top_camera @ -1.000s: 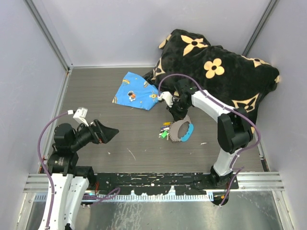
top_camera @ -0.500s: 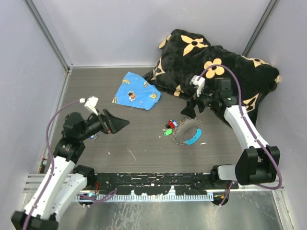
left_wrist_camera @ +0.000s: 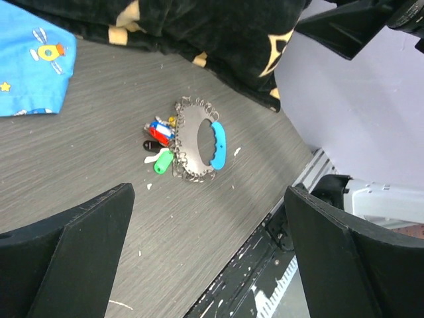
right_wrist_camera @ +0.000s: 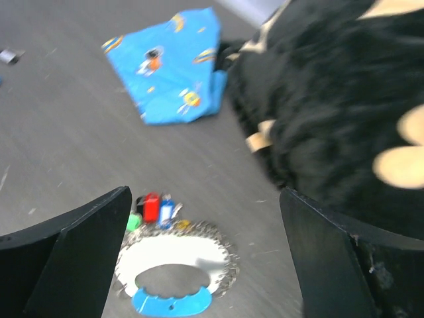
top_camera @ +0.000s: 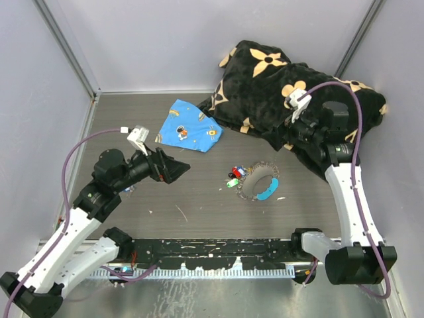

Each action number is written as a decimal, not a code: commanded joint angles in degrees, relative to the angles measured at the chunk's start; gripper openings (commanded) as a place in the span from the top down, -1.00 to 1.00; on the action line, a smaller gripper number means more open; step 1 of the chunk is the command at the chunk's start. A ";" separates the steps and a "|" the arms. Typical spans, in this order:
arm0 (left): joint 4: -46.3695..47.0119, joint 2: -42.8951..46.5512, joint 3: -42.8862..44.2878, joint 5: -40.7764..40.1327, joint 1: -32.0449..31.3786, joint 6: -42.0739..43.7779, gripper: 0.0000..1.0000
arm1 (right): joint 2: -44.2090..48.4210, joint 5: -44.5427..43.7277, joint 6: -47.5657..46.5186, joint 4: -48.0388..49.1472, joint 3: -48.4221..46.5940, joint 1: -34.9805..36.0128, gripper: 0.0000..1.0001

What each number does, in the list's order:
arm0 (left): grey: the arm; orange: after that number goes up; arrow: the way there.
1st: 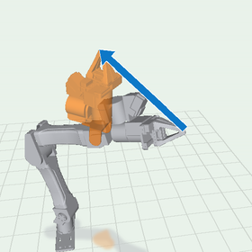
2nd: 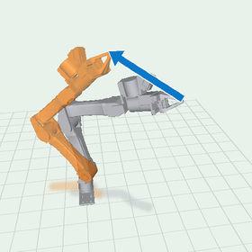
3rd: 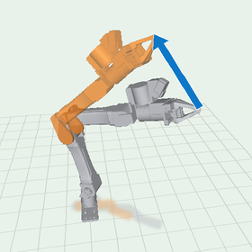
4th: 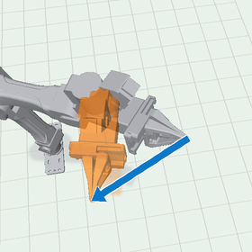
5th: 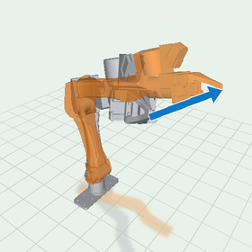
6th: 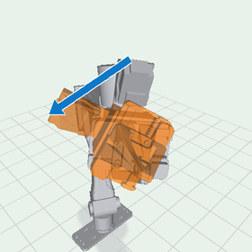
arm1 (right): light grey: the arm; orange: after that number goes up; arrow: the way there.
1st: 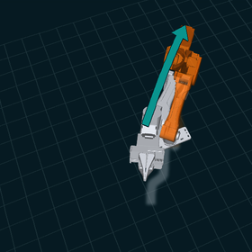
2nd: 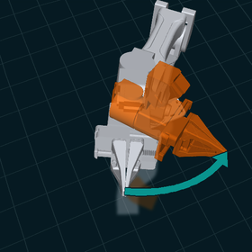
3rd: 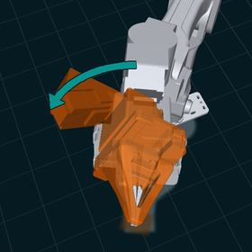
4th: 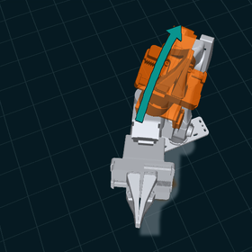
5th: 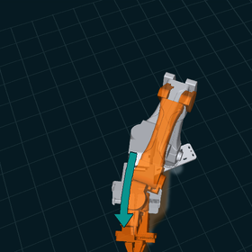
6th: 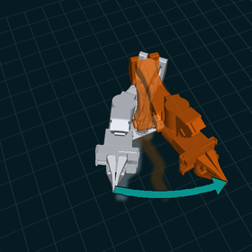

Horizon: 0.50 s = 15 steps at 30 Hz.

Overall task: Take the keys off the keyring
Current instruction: Place the keyring at the center of the board, then reset both arms

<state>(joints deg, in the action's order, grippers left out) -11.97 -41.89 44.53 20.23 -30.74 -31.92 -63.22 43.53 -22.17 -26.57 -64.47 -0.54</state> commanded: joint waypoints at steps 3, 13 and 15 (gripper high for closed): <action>1.55 3.53 3.67 -3.00 -0.24 -1.14 -0.96 | 1.31 -12.87 17.11 8.09 -6.76 -0.17 -1.00; -4.49 3.35 12.38 -0.11 -0.20 0.56 -0.97 | 2.72 0.21 32.32 11.51 -10.51 -0.17 -1.00; -4.47 3.03 13.93 0.69 -0.21 1.07 -0.97 | 2.95 -2.12 34.30 10.26 -12.35 -0.17 -1.00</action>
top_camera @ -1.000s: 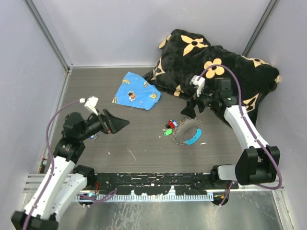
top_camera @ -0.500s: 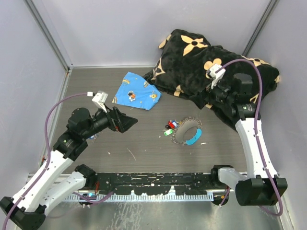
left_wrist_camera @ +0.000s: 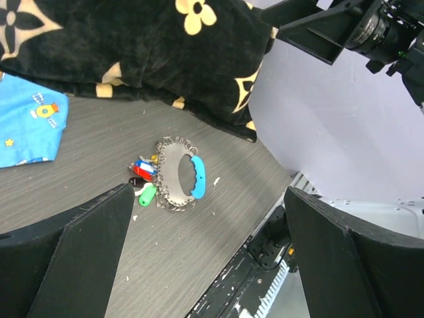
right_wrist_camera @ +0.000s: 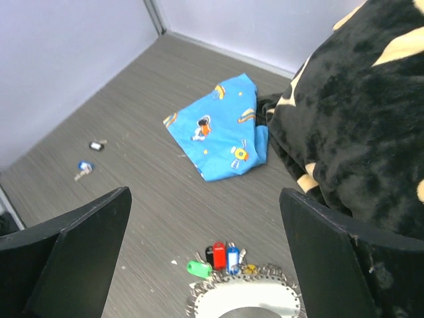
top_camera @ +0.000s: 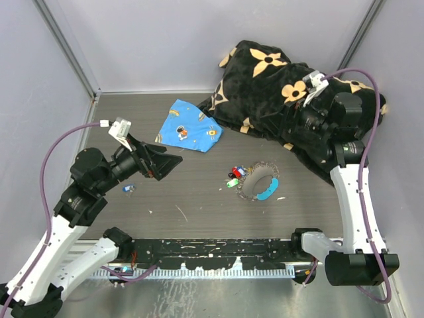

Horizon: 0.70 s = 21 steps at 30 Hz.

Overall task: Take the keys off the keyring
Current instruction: Reset both arms

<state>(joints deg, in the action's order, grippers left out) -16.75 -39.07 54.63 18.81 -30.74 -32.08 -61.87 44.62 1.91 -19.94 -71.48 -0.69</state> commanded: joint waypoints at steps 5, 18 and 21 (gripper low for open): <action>-0.31 -1.71 7.12 4.66 -0.18 2.79 -0.97 | 2.12 0.78 11.56 2.91 -7.08 -0.06 -1.00; 0.51 0.29 5.26 7.29 -0.20 3.51 -0.97 | 3.75 -1.86 4.66 -3.24 -9.47 -0.25 -1.00; 1.86 1.74 3.09 6.43 -0.20 3.39 -0.97 | 4.36 -2.82 5.37 -3.48 -9.37 -0.60 -1.00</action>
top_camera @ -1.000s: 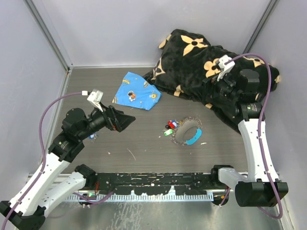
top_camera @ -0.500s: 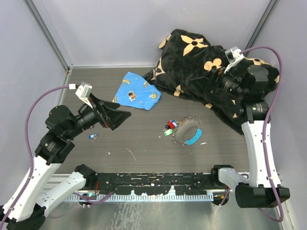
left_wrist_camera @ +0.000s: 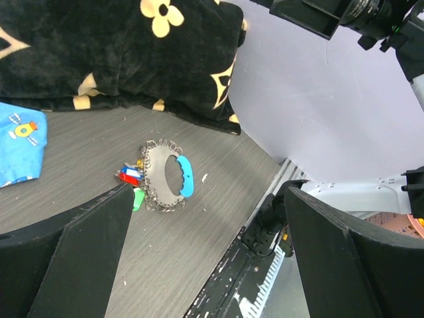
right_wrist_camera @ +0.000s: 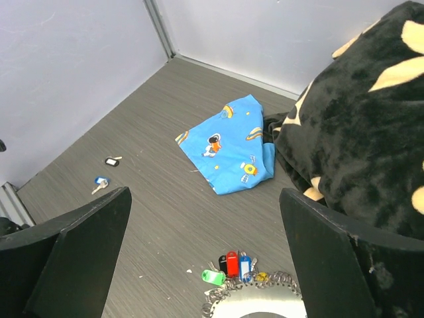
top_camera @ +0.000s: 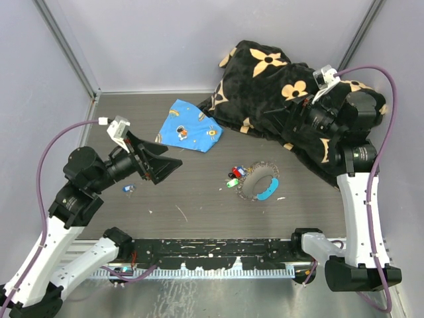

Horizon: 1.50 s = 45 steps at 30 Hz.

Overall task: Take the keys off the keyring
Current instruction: Reset both arms

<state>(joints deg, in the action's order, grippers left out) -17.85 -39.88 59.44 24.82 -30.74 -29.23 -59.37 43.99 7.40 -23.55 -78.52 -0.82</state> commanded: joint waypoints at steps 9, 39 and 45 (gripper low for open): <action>9.12 2.96 -7.33 1.41 -0.20 -3.86 -0.97 | 3.59 -5.20 0.10 -3.09 -2.52 -0.54 -1.00; 9.98 10.21 -13.91 -1.00 -0.24 -6.81 -0.97 | 0.96 3.26 -0.53 -5.89 -7.34 -2.26 -1.00; 9.29 11.03 -13.75 -1.14 -0.20 -6.87 -0.97 | 0.73 3.48 -1.17 -5.89 -7.30 -2.27 -1.00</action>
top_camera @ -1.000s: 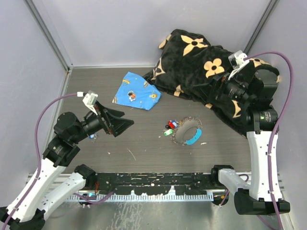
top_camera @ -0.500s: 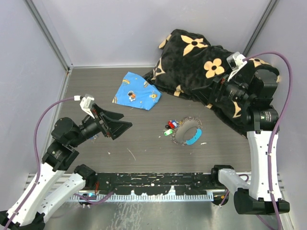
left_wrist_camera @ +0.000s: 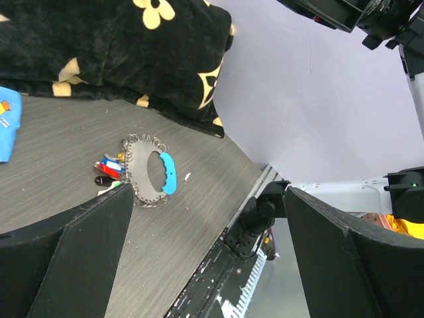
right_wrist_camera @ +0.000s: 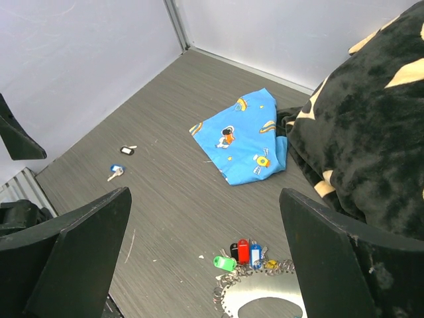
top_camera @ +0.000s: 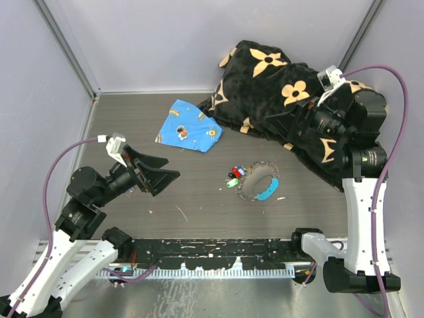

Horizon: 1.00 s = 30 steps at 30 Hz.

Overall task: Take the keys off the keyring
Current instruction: Reset both arms

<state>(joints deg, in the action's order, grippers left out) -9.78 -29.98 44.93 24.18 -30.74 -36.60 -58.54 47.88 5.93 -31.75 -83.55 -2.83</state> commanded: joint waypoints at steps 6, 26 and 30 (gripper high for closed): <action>0.41 2.42 0.86 -1.14 -0.25 0.39 -0.97 | -0.05 -0.42 -0.42 2.20 -2.17 -0.25 -1.00; -6.47 2.14 4.52 -2.91 -0.24 5.69 -0.97 | -1.39 -5.33 -4.22 0.27 -6.40 -0.25 -1.00; -6.84 1.50 5.10 -2.99 -0.20 6.14 -0.97 | -1.69 -6.12 -4.92 0.17 -6.77 -0.25 -1.00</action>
<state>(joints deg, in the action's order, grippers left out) -17.06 -27.68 47.24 21.63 -30.74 -32.14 -60.05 43.33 2.48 -32.45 -87.31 -2.85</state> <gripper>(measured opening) 0.984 0.999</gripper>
